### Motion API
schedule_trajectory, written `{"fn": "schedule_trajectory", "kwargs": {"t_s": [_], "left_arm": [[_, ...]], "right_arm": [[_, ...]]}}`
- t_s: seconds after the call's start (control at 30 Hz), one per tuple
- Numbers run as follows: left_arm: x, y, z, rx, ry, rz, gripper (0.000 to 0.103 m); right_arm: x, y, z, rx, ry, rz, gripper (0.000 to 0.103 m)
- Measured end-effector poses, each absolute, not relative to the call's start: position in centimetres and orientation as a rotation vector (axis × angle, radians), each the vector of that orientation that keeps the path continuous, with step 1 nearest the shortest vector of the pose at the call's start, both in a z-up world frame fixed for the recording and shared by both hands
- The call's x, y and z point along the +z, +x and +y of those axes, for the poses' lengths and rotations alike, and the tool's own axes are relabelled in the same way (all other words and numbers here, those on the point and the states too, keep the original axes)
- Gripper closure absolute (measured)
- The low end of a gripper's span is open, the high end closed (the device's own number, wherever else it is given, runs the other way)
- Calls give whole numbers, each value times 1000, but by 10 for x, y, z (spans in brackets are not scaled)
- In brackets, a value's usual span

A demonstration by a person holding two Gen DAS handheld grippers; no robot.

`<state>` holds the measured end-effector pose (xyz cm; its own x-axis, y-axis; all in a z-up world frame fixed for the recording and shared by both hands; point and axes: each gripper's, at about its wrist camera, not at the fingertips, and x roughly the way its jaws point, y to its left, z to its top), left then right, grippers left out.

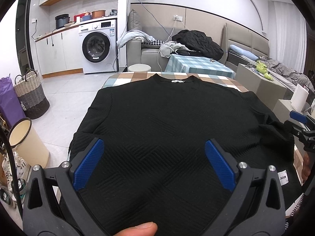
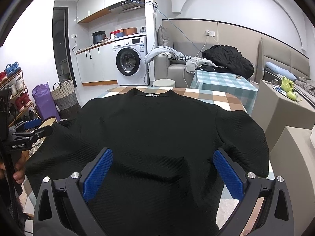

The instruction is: Fold small clothes

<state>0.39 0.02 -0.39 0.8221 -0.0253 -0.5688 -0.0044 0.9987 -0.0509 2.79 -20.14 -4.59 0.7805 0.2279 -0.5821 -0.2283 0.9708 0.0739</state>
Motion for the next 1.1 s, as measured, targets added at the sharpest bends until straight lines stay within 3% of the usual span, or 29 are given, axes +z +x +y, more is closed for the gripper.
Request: {"fn": "schedule_trajectory", "kwargs": {"t_s": [1.1], "left_arm": [[-2,4,-2,-6,-44,606,1]], "right_arm": [[-48,27,-200,245,-1,634,0]]}}
